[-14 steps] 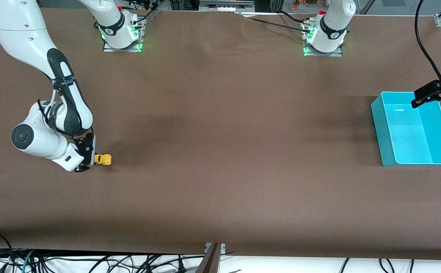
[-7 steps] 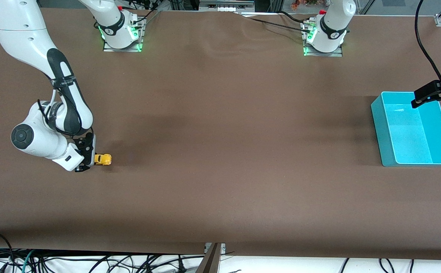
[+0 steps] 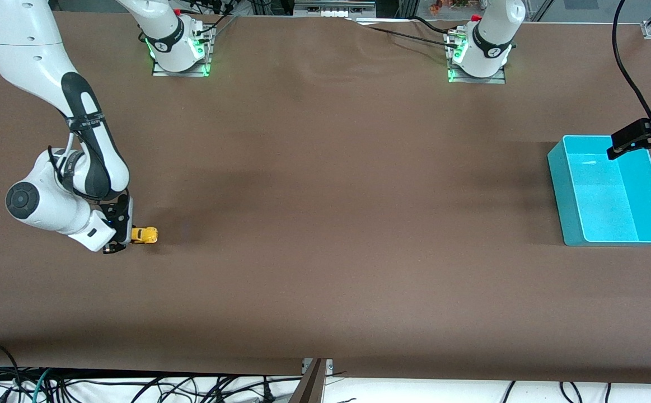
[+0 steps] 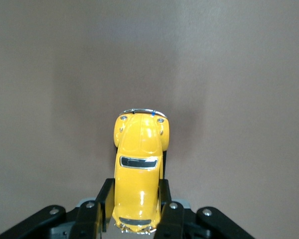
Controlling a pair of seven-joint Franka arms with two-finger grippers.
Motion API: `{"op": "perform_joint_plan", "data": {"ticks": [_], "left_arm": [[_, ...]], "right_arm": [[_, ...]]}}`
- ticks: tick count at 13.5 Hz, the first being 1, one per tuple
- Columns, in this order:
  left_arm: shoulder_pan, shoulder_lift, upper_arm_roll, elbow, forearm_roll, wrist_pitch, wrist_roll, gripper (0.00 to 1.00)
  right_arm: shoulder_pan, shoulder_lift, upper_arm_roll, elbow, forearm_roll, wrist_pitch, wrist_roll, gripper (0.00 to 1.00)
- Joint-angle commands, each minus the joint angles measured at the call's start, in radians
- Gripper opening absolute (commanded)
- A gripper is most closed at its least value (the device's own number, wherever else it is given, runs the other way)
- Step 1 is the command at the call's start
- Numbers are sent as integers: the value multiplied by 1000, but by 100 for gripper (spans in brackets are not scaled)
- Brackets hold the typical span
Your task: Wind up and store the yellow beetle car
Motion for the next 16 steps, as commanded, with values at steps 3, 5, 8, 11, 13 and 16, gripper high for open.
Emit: {"op": "perform_joint_plan", "data": {"ticks": [3,5,8,11,13,16], "left_arm": [[0,-5,5,1,-18,-6,15,100],[0,-5,5,1,-18,-6,15,100],[0,-5,5,1,-18,-6,15,100],[0,-5,5,1,-18,-6,15,100],[0,-5,5,1,-18,-6,15,100],[0,-5,5,1,-18,-6,15,100]], "right_arm": [[-37,8,4,-26,18,37,-65,36],[-54,10,4,-25,18,38,-85,36],[-71,10,4,-23,18,52,-118,36],[-88,17,4,-20,18,54,-130,36],[-100,24,4,-18,18,60,-133,36],[-121,31,4,-15,21,67,-159,36]]}}
